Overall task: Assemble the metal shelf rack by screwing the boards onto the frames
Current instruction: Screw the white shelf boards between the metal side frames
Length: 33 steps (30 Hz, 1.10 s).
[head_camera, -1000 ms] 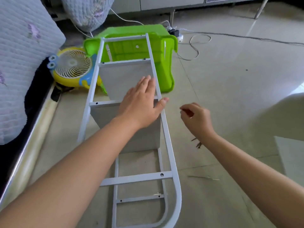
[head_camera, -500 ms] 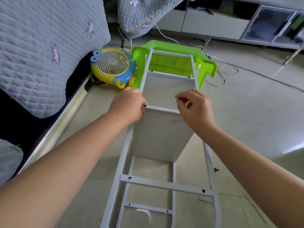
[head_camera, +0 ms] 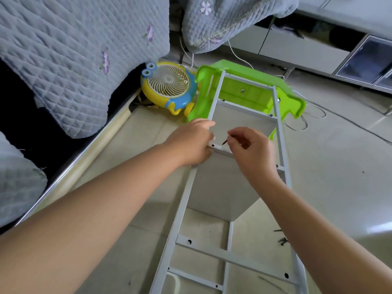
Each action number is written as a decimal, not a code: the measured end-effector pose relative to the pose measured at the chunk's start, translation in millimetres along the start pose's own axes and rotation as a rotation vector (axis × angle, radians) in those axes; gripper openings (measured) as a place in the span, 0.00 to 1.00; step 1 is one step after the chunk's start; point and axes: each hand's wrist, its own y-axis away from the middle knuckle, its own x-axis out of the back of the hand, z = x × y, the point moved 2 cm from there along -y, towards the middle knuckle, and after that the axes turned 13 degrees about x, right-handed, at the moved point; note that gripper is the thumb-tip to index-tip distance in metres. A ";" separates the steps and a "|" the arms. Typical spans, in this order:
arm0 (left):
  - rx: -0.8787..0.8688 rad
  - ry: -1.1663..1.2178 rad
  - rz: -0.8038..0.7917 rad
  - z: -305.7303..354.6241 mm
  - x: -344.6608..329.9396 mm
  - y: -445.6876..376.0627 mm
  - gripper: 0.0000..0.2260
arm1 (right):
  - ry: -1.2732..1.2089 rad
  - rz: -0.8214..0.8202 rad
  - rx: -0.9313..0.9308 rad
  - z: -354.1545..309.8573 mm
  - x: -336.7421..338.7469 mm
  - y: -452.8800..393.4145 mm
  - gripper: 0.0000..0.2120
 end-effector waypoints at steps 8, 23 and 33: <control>0.076 0.139 0.141 -15.2 -7.5 23.2 0.22 | 0.056 -0.021 0.208 -6.3 -15.6 -2.4 0.05; 0.119 0.221 0.166 -12.9 -11.7 27.8 0.26 | 0.181 -0.031 0.453 5.5 -29.0 0.9 0.05; 0.139 0.254 0.195 -11.5 -12.1 29.1 0.26 | 0.263 -0.169 0.602 6.3 -26.5 -12.5 0.06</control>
